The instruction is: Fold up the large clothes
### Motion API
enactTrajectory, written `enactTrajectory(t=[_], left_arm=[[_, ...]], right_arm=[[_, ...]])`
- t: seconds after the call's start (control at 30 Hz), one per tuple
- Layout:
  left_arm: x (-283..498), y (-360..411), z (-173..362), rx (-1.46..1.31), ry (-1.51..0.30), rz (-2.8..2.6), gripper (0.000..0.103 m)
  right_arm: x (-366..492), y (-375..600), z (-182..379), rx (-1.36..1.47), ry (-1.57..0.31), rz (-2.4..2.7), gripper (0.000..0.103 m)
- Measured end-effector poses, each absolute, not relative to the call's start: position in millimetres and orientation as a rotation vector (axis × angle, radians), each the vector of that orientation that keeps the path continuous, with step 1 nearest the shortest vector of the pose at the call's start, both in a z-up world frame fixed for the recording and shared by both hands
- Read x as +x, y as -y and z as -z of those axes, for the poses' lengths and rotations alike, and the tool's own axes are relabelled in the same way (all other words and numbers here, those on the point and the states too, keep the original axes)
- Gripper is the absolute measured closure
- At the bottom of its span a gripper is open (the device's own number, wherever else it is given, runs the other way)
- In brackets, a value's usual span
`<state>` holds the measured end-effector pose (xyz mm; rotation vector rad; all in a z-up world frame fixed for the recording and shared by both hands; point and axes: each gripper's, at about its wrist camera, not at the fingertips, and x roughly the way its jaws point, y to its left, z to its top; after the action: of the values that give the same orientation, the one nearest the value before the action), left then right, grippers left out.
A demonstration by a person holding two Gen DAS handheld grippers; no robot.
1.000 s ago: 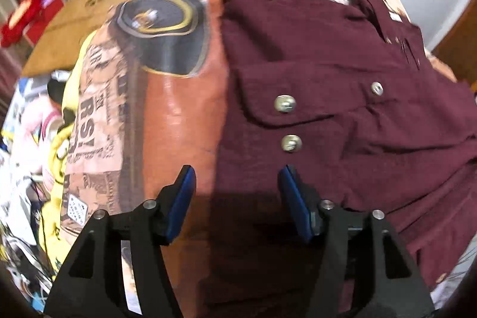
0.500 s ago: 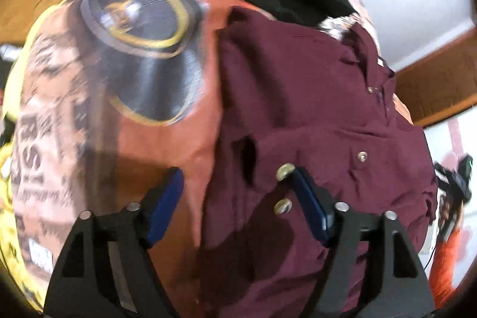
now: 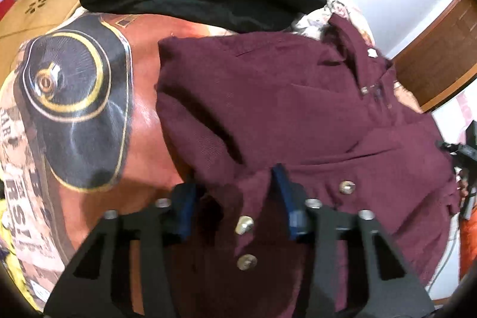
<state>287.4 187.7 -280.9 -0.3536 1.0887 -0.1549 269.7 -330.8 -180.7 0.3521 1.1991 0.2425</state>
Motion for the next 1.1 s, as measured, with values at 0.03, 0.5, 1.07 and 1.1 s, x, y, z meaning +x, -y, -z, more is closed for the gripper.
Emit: enactTrajectory(t=[0.03,0.5,1.07,1.1], left_arm=[[284.9,-185.9,276.5,-0.347,-1.081,0.158,0.070],[256.3,-147.0,169.6,-0.050,-0.897,0.100,0.086],[280.2,-145.9,200.8,-0.016,-0.920,0.003,0.086],[282.4,-145.2,202.2,-0.009,-0.921,-0.007,0.086]], right_arm=[[268.2,330.7,176.7,0.331,-1.189,-0.222,0.075],[248.6,307.3,130.3,0.041,-1.086,-0.105,0.082],[317.1,314.7,175.8,0.065,-1.172,-0.144,0.087],[317.3,314.9,177.3,0.079,-1.174,-0.150,0.089]])
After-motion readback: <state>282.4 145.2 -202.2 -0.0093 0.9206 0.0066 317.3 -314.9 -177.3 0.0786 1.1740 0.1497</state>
